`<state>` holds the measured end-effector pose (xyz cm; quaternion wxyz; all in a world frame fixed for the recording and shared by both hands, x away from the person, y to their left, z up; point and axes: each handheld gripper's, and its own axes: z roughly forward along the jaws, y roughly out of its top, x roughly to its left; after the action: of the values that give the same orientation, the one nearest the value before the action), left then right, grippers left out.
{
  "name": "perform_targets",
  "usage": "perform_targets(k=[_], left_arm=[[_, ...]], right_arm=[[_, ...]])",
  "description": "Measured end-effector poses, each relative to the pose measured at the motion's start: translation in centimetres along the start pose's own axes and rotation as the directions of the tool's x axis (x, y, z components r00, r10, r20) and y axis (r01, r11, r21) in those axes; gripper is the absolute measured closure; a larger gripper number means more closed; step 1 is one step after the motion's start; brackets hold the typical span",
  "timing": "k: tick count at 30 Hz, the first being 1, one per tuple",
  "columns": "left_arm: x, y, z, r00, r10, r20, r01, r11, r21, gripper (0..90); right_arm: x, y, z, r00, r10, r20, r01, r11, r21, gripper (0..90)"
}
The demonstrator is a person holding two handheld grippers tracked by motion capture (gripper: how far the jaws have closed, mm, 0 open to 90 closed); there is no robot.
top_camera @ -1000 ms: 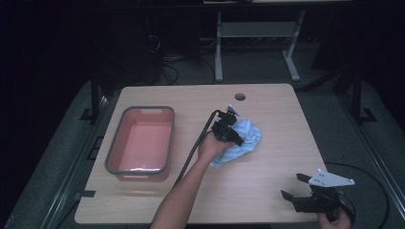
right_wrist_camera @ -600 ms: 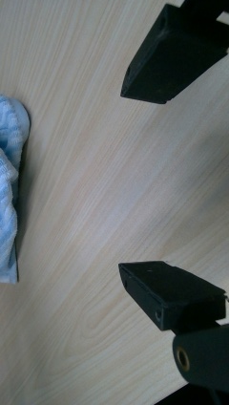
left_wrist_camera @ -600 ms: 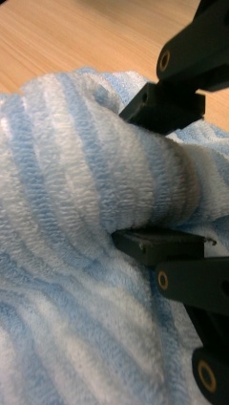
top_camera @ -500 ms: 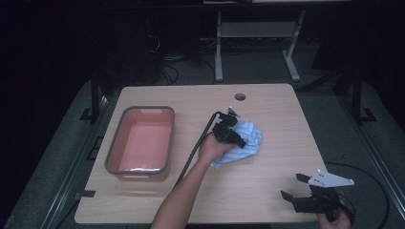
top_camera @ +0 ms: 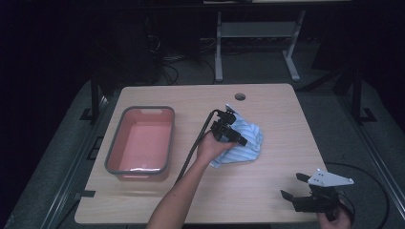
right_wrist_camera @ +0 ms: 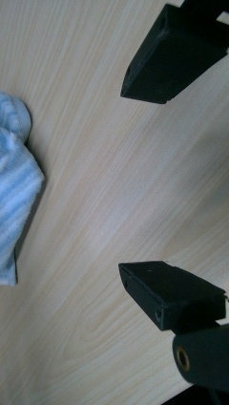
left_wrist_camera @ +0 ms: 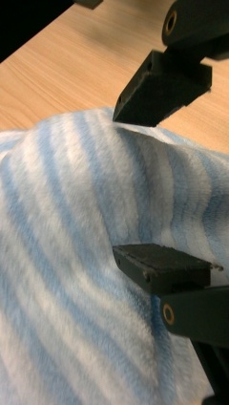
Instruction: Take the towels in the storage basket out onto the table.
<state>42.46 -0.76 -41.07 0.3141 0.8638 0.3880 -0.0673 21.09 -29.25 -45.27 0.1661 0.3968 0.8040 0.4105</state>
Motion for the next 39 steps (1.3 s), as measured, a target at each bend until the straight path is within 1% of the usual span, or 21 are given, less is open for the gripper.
perform_targets(k=[1,4,5,6,7,11,12,14,17,21,22,23,25,26,27,29,31,34,35,38,39], left_arm=[[-0.1,0.0,-0.2,1.0000,0.006,0.001,-0.006,1.0000,-0.005,28.9],[-0.3,-0.2,-0.7,0.9999,0.008,0.008,-0.007,0.9999,-0.016,28.8],[-0.5,-0.3,-1.1,0.9998,0.011,0.013,-0.011,0.9996,-0.027,28.4],[-0.5,-0.3,-1.1,0.9998,0.011,0.013,-0.011,0.9996,-0.027,28.4],[-0.5,-0.5,-1.5,0.9998,0.019,0.010,-0.019,0.9994,-0.029,28.4],[-0.5,-0.8,-2.2,0.9999,0.015,0.008,-0.015,0.9988,-0.046,27.7],[-0.5,-1.1,-2.7,0.9998,0.018,0.000,-0.018,0.9983,-0.055,27.2],[-0.5,-1.3,-2.9,0.9999,0.016,-0.002,-0.016,0.9978,-0.065,27.2],[-0.3,-1.9,-3.7,0.9996,0.029,-0.007,-0.029,0.9972,-0.069,27.1],[-0.2,-2.7,-4.4,0.9996,0.027,-0.006,-0.027,0.9965,-0.079,26.9],[-0.1,-2.9,-4.5,0.9994,0.033,-0.007,-0.033,0.9965,-0.076,26.7],[0.1,-3.3,-4.9,0.9996,0.027,-0.005,-0.027,0.9961,-0.085,26.3],[0.1,-3.7,-5.1,0.9998,0.016,0.008,-0.015,0.9952,-0.097,26.5],[0.1,-3.7,-5.1,0.9998,0.016,0.008,-0.015,0.9952,-0.097,26.5],[0.2,-4.1,-5.4,0.9997,0.023,0.006,-0.023,0.9952,-0.095,26.5],[0.2,-4.5,-5.5,0.9997,0.016,0.019,-0.014,0.9949,-0.100,26.5],[0.2,-4.7,-5.7,0.9997,0.012,0.022,-0.010,0.9944,-0.105,26.6],[0.2,-5.2,-6.0,0.9995,0.013,0.029,-0.010,0.9936,-0.112,26.6],[0.2,-5.5,-6.2,0.9995,0.021,0.024,-0.018,0.9944,-0.104,26.8],[0.1,-5.9,-6.4,0.9994,0.015,0.031,-0.012,0.9936,-0.113,26.8],[0.1,-6.2,-6.6,0.9993,0.023,0.029,-0.019,0.9938,-0.109,26.8]], right_arm=[[0.0,0.0,0.0,1.0000,0.002,0.003,-0.002,1.000,0.001,14.0],[-0.2,0.0,0.0,1.0000,0.006,0.002,-0.006,1.000,0.003,14.1],[-0.2,0.0,0.0,1.0000,0.006,0.006,-0.006,1.000,0.000,14.1],[-0.2,0.0,0.0,0.9999,0.008,0.006,-0.008,1.000,0.002,14.1],[-0.3,0.0,0.0,0.9999,0.008,0.007,-0.008,1.000,0.006,14.1],[-0.3,0.0,0.0,0.9999,0.010,0.010,-0.010,1.000,0.004,14.1],[-0.3,0.0,0.0,0.9999,0.010,0.011,-0.010,1.000,0.007,14.1],[-0.3,0.0,0.1,0.9999,0.010,0.010,-0.010,1.000,0.006,14.0],[-0.3,0.1,0.1,0.9999,0.013,0.011,-0.013,1.000,0.004,14.1],[-0.3,0.1,0.2,0.9998,0.013,0.013,-0.013,1.000,0.008,14.1],[-0.3,0.1,0.3,0.9998,0.009,0.016,-0.009,1.000,0.011,14.1],[-0.4,0.1,0.3,0.9998,0.008,0.017,-0.009,1.000,0.011,14.1],[-0.4,0.2,0.3,0.9998,0.012,0.016,-0.012,1.000,0.013,14.0],[-0.4,0.2,0.3,0.9998,0.012,0.016,-0.012,1.000,0.013,14.0],[-0.4,0.2,0.3,0.9997,0.013,0.020,-0.014,1.000,0.014,14.1],[-0.4,0.1,0.3,0.9997,0.016,0.020,-0.017,1.000,0.015,14.0],[-0.4,0.1,0.4,0.9996,0.017,0.022,-0.017,1.000,0.015,14.1],[-0.3,0.1,0.4,0.9997,0.014,0.021,-0.014,1.000,0.014,14.1],[-0.3,0.1,0.5,0.9997,0.009,0.023,-0.009,1.000,0.016,14.1],[-0.3,0.1,0.5,0.9997,0.009,0.022,-0.009,1.000,0.019,14.1],[-0.3,0.1,0.5,0.9997,0.008,0.022,-0.009,1.000,0.019,14.1]])
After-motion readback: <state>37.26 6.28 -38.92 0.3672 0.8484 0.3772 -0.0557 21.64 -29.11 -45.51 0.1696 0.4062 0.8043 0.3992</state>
